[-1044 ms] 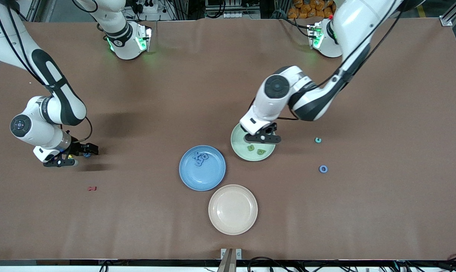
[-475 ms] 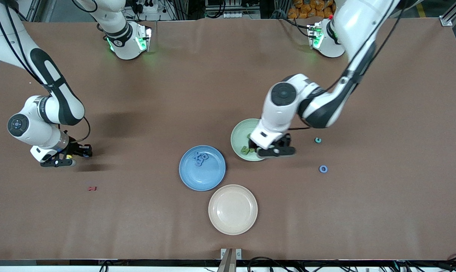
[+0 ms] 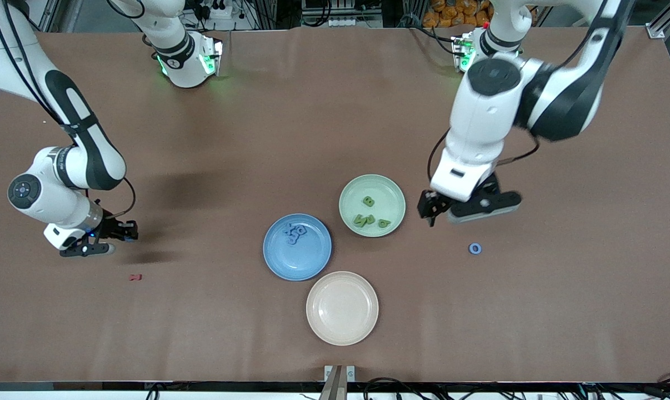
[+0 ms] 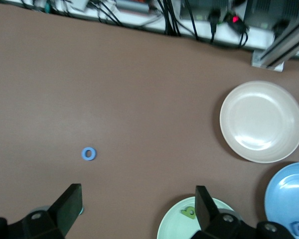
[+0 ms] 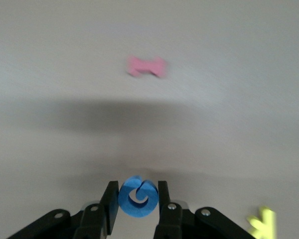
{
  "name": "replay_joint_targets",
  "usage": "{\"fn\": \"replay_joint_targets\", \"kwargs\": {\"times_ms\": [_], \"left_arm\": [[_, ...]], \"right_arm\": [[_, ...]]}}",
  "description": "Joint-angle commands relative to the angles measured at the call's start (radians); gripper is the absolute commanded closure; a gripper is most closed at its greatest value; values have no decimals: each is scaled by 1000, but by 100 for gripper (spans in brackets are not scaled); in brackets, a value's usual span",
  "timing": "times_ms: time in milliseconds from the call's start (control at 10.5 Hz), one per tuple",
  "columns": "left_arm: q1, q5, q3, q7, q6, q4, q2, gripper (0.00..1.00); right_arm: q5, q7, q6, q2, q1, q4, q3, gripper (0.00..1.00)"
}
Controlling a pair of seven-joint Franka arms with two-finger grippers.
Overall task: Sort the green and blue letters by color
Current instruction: 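Drop the blue G on the blue plate while the left gripper withdraws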
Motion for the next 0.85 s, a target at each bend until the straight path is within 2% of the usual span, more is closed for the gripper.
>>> {"fn": "replay_joint_targets", "kwargs": {"times_ms": [0, 95, 190, 285, 380, 475, 569, 664, 759], "left_arm": [[86, -124, -6, 285, -119, -29, -186, 0], [138, -234, 1, 438, -156, 0, -206, 0], [209, -291, -8, 551, -212, 20, -210, 0], [230, -306, 4, 642, -281, 44, -226, 0], [220, -350, 47, 695, -338, 46, -261, 0], [219, -416, 61, 712, -410, 46, -275, 0], [218, -428, 64, 712, -446, 46, -300, 0], [222, -431, 70, 715, -493, 47, -311, 0], [226, -435, 101, 721, -522, 47, -321, 0]], "right_arm": [[139, 38, -43, 15, 77, 71, 54, 100], [210, 44, -43, 17, 114, 87, 54, 100], [280, 47, -41, 17, 152, 97, 54, 100], [337, 67, -43, 17, 198, 114, 53, 100], [362, 102, -41, 17, 229, 119, 54, 100], [370, 155, -41, 17, 268, 124, 54, 100], [373, 218, -35, 17, 307, 128, 56, 100], [407, 266, -29, 17, 338, 134, 74, 100], [498, 284, -29, 5, 355, 137, 111, 100]]}}
